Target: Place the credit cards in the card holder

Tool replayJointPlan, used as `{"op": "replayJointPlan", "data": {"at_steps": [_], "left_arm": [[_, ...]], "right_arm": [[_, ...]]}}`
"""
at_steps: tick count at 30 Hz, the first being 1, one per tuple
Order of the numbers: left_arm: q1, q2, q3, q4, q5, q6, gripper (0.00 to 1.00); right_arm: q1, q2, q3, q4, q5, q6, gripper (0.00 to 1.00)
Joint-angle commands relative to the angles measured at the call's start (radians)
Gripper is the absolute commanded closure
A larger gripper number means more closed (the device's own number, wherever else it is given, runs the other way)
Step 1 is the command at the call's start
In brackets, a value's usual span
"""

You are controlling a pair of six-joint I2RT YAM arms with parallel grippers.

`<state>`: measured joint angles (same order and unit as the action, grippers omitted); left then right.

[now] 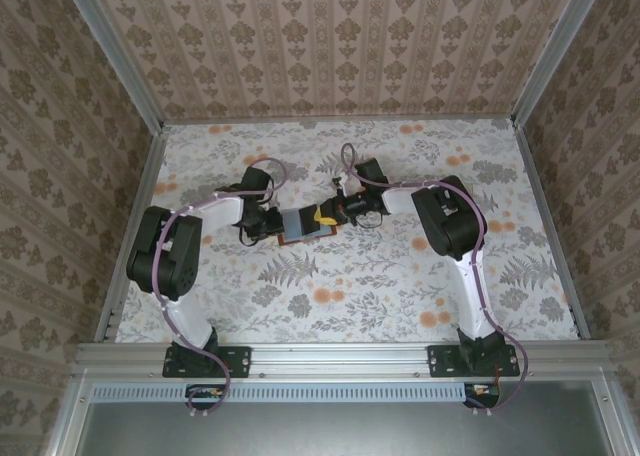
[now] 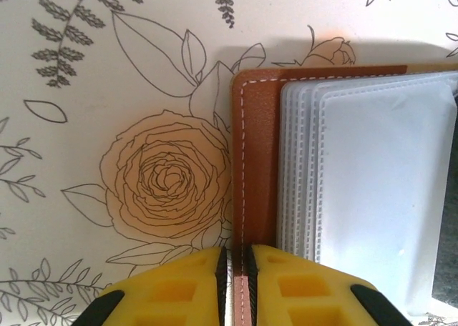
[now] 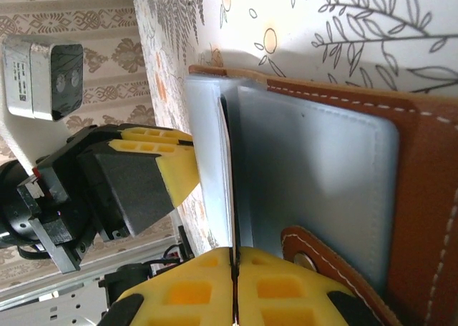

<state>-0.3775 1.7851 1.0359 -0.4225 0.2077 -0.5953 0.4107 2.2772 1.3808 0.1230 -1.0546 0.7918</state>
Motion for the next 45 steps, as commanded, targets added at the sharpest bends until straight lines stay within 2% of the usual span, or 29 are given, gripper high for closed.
{"op": "replayJointPlan", "data": {"at_steps": [1, 13, 29, 40, 45], "left_arm": [[0.005, 0.05, -0.002, -0.017, 0.001, 0.006, 0.83], [0.012, 0.072, 0.001, -0.013, 0.01, 0.017, 0.87], [0.014, 0.083, -0.001, 0.001, 0.047, 0.03, 0.9], [0.02, 0.086, -0.007, -0.013, 0.053, 0.044, 0.91], [0.02, 0.091, -0.003, -0.014, 0.055, 0.044, 0.92]], "right_arm": [[0.008, 0.023, 0.024, -0.074, -0.034, -0.032, 0.92], [0.017, 0.025, 0.038, -0.109, -0.044, -0.06, 0.94], [0.045, 0.07, 0.072, 0.049, 0.009, 0.057, 0.92], [0.006, 0.041, 0.052, 0.0, 0.022, -0.04, 0.91], [-0.003, 0.029, 0.073, -0.122, 0.022, -0.163, 0.92]]}}
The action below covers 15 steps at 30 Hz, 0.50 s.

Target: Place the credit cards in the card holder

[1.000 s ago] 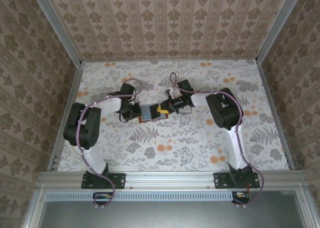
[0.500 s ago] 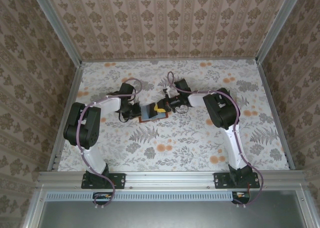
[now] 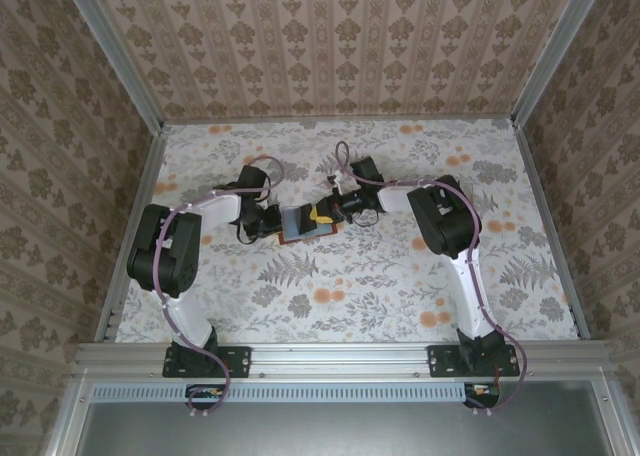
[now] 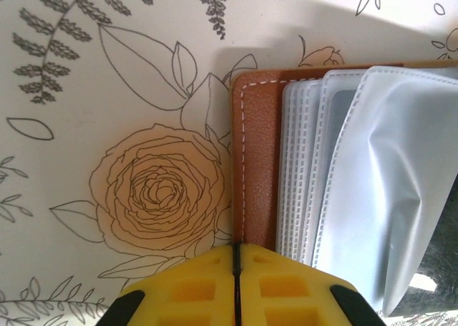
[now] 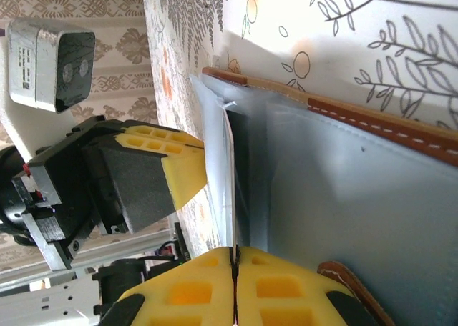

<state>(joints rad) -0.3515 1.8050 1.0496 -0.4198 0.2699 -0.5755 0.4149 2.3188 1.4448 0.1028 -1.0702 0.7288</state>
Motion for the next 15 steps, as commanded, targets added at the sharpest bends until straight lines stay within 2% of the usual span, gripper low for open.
{"op": "replayJointPlan", "data": {"at_steps": [1, 7, 15], "left_arm": [[-0.006, 0.074, -0.016, -0.016, -0.008, 0.025, 0.92], [-0.007, 0.083, -0.007, -0.022, -0.001, 0.025, 0.92], [-0.01, 0.089, -0.001, -0.027, 0.001, 0.03, 0.93]], "right_arm": [[-0.006, -0.014, 0.01, -0.11, 0.038, -0.119, 0.92], [-0.011, -0.013, 0.064, -0.242, 0.052, -0.267, 0.92], [-0.006, -0.006, 0.055, -0.191, 0.055, -0.264, 0.92]]}}
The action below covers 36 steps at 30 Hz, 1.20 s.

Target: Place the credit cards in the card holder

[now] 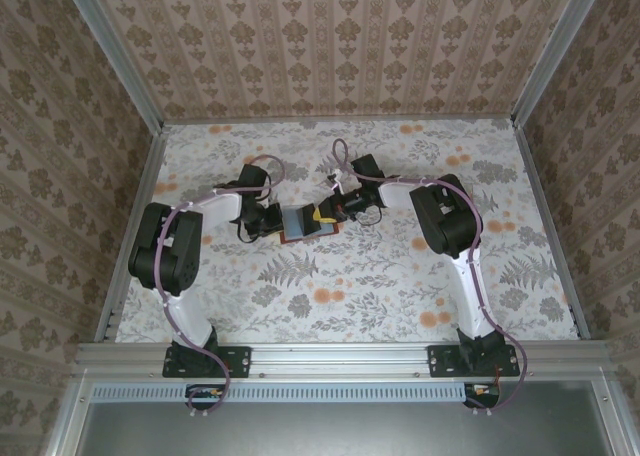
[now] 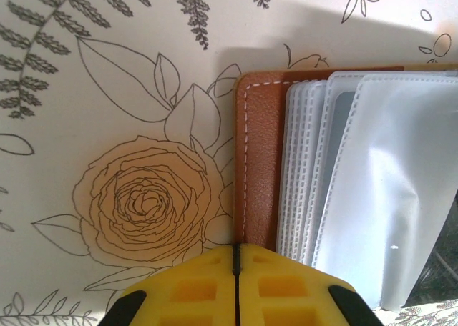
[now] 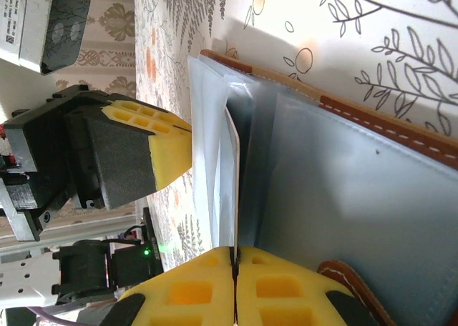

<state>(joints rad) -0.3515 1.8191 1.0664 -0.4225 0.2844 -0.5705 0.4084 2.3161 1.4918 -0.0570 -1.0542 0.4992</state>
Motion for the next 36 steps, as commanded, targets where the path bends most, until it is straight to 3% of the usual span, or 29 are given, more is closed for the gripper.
{"op": "replayJointPlan", "data": {"at_steps": [1, 7, 14, 23, 36], "left_arm": [[-0.01, 0.077, -0.017, -0.024, -0.011, 0.026, 0.93], [-0.014, 0.082, -0.003, -0.032, -0.008, 0.029, 0.93], [-0.017, 0.09, -0.004, -0.016, 0.007, 0.024, 0.93], [-0.018, 0.101, -0.007, -0.006, 0.024, 0.025, 0.94], [-0.009, 0.063, -0.045, 0.044, 0.066, 0.004, 0.94]], "right_arm": [[0.001, -0.001, 0.012, -0.037, 0.041, -0.039, 0.92], [-0.014, 0.007, 0.044, -0.084, 0.066, -0.063, 0.92], [0.018, 0.003, -0.067, 0.241, 0.076, 0.189, 0.94], [0.047, 0.001, -0.152, 0.425, 0.076, 0.341, 0.92], [0.132, 0.048, -0.074, 0.316, 0.114, 0.355, 0.87]]}}
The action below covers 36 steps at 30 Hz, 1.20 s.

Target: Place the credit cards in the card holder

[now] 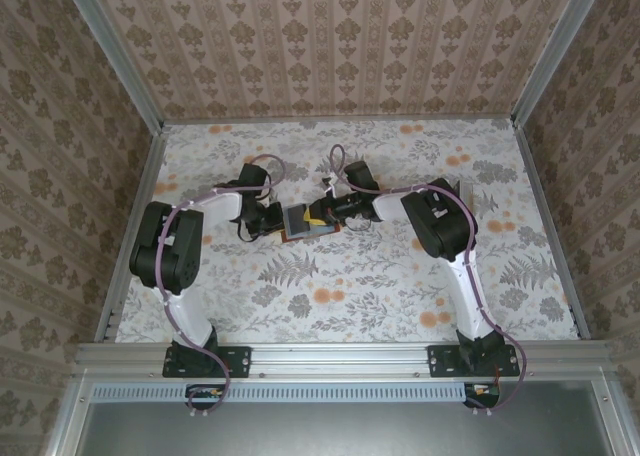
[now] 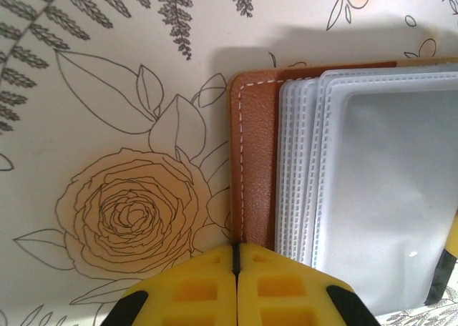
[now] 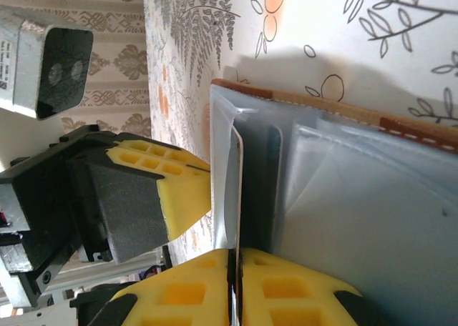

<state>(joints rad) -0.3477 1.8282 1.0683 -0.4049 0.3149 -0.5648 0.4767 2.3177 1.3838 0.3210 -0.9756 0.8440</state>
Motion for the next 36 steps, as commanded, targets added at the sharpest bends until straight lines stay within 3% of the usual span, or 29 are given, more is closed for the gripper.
{"op": "replayJointPlan", "data": {"at_steps": [1, 5, 12, 21, 25, 31, 36], "left_arm": [[-0.013, 0.055, -0.049, 0.031, 0.041, -0.001, 0.94], [-0.007, 0.054, -0.063, 0.049, 0.055, -0.001, 0.94], [0.021, 0.017, -0.097, 0.069, 0.071, -0.001, 0.94], [0.042, -0.087, -0.138, 0.066, 0.082, 0.006, 0.92], [0.043, -0.101, -0.159, 0.079, 0.097, 0.001, 0.92], [0.044, -0.103, -0.185, 0.107, 0.098, 0.0, 0.92], [0.045, -0.088, -0.184, 0.107, 0.087, 0.003, 0.91]], "right_arm": [[0.069, 0.054, 0.048, -0.084, 0.036, 0.005, 0.87], [0.083, 0.069, 0.109, -0.222, 0.039, -0.069, 0.87], [0.083, 0.037, 0.111, -0.308, 0.039, -0.131, 0.81], [0.069, -0.109, 0.167, -0.62, 0.271, -0.319, 0.68], [0.069, -0.145, 0.195, -0.728, 0.361, -0.38, 0.68], [0.069, -0.2, 0.151, -0.743, 0.437, -0.399, 0.67], [0.069, -0.186, 0.119, -0.671, 0.38, -0.364, 0.68]]}}
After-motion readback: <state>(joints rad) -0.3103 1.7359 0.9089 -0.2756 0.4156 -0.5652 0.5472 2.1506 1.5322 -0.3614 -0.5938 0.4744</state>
